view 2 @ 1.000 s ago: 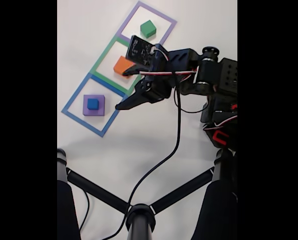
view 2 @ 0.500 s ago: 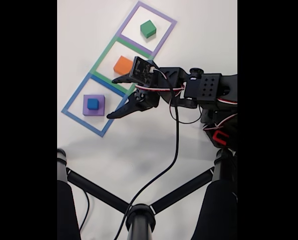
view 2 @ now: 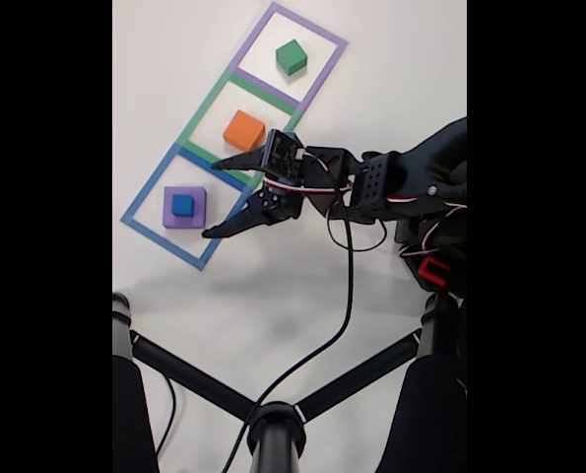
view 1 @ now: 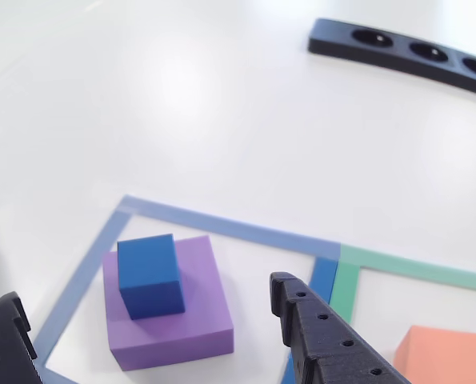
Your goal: Tower of hanoi
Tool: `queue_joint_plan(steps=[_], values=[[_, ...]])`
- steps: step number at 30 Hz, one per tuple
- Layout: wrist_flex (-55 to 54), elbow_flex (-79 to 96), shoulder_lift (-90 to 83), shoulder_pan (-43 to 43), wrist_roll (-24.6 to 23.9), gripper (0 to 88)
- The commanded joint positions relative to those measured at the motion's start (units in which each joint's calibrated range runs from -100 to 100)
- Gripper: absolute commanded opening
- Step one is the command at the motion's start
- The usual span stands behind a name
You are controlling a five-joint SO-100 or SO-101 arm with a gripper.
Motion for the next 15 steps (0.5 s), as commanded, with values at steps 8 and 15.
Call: queue_joint_plan(steps=[8, 15], values=[[-11.39, -10.00, 14.58, -1.03, 0.59, 36.3], [-12.69, -14.00, 20.03, -2.18, 0.59, 36.2]])
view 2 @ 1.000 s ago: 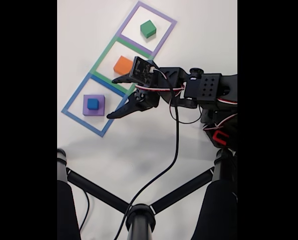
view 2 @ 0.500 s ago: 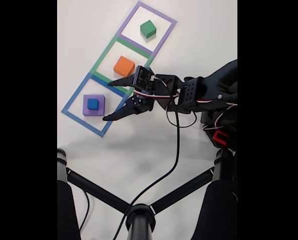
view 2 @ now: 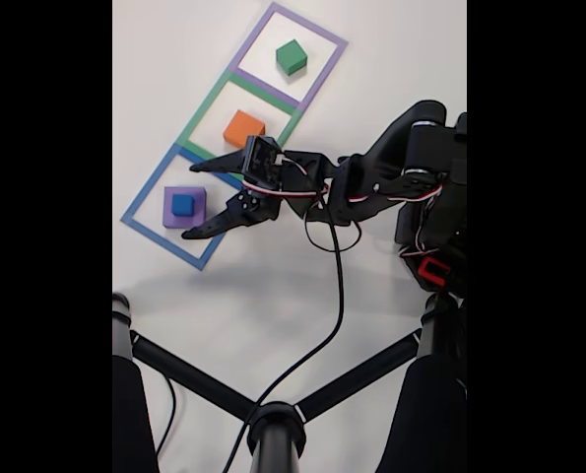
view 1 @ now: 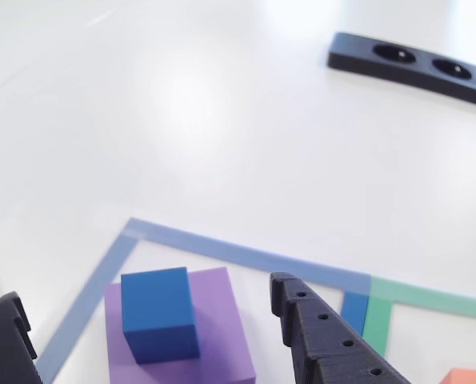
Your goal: Tower of hanoi
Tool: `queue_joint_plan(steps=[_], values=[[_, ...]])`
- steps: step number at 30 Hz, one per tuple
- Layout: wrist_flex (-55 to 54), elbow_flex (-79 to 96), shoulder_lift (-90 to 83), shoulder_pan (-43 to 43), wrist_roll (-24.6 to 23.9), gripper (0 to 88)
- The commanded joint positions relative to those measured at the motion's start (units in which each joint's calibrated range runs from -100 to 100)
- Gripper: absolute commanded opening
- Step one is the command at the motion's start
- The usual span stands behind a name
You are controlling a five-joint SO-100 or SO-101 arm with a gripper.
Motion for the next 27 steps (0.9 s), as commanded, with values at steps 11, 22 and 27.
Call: queue_joint_plan(steps=[11, 22, 27], values=[[-2.58, -7.48, 6.80, -2.17, 0.59, 36.3], [-2.90, -9.93, 9.77, -3.39, 0.59, 36.3], [-3.15, -9.75, 10.25, -3.55, 0.59, 34.7]])
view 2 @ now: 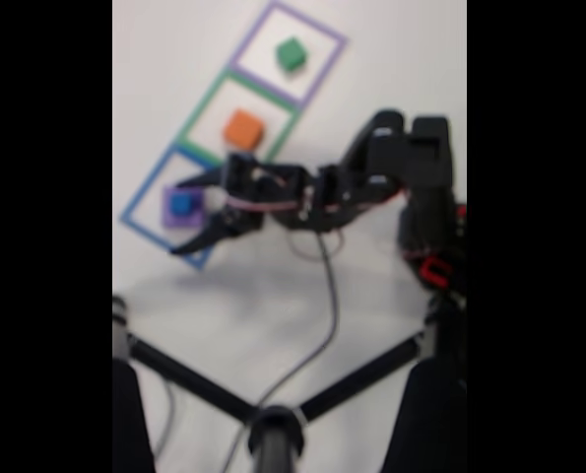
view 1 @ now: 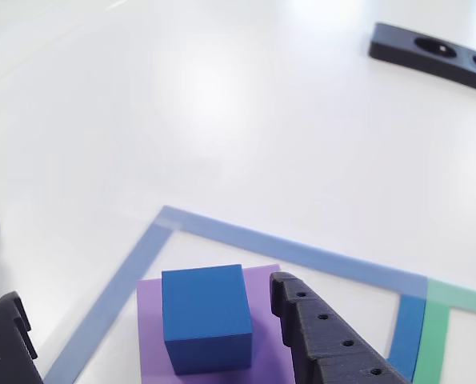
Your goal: Tower of hanoi
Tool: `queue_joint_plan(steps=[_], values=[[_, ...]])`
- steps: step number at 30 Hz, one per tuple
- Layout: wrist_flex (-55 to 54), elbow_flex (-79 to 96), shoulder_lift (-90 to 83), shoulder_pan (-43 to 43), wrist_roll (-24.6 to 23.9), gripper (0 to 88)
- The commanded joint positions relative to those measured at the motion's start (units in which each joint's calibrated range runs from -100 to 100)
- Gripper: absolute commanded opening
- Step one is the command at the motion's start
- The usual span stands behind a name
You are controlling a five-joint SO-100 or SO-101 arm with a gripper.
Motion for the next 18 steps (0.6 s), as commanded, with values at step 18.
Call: queue_joint_plan(steps=[18], values=[[-2.02, -0.94, 0.02, -1.52, 0.59, 19.5]])
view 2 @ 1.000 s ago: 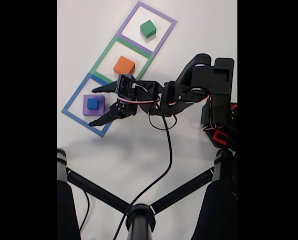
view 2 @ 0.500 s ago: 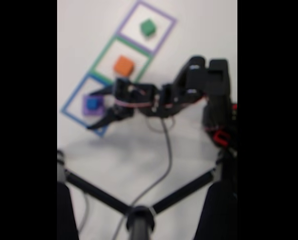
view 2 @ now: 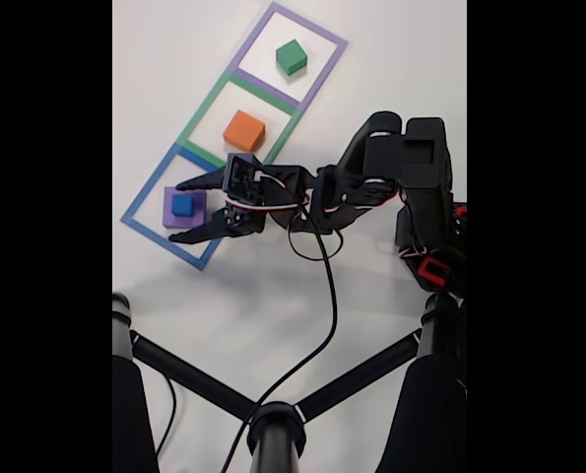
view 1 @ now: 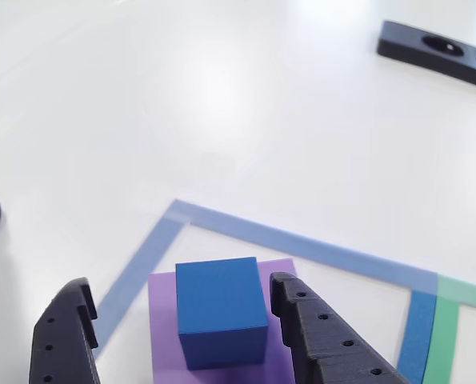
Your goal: Tower of hanoi
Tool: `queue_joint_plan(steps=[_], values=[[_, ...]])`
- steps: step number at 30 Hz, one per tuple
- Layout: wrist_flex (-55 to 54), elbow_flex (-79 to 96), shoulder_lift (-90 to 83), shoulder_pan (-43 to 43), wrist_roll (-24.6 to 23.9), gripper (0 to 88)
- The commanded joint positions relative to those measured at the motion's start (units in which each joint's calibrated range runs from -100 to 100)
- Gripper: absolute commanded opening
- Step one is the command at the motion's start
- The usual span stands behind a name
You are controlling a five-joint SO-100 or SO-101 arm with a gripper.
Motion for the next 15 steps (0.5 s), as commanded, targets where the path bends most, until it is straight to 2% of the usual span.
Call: queue_joint_plan(steps=[1, 15], values=[[-1.38, -0.76, -0.90, -0.94, 0.59, 18.6], [-1.14, -0.30, -1.22, -1.09, 0.59, 8.2]])
